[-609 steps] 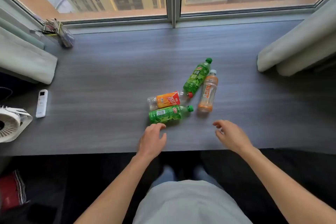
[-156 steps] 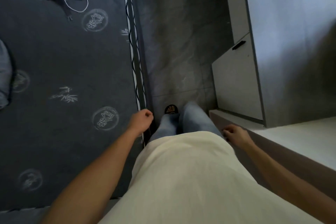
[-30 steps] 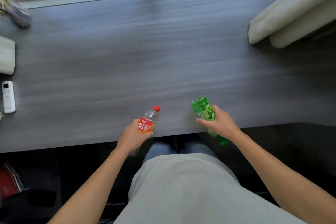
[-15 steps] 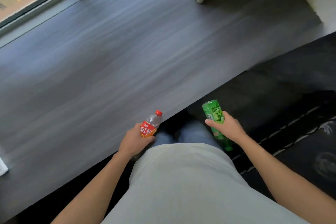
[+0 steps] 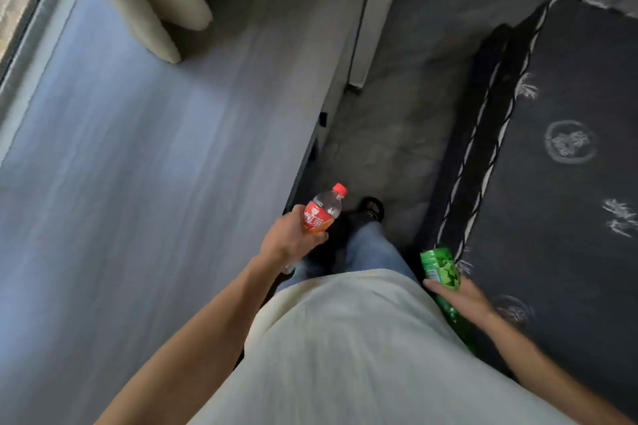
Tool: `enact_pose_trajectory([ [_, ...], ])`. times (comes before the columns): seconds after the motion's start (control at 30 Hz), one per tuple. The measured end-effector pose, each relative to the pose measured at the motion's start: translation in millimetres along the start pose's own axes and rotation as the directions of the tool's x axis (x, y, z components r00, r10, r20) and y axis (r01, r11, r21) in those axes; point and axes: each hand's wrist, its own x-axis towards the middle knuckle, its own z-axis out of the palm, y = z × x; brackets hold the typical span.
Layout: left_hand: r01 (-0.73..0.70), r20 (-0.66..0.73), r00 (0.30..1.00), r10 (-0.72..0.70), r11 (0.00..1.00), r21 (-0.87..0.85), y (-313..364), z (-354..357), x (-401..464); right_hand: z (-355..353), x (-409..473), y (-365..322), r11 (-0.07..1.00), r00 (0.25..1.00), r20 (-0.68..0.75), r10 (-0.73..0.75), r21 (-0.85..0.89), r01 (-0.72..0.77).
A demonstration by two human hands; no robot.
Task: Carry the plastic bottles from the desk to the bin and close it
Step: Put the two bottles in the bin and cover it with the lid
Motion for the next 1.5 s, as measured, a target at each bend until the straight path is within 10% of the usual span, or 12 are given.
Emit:
enact_pose_trajectory([
  [0.83,0.164,0.099,0.976,-0.192,0.957,0.238,162.4,-61.1,186.7,-248.4,189.7,-191.2,0.989,0.979,-0.162,-0.125,0.063,0.137],
  [1.5,-0.122,0.201,0.976,0.085,0.976,0.179,517.0,-112.6,434.8,-367.6,254.5,-190.9,0.845,0.951,-0.009,0.31,0.46,-0.272],
])
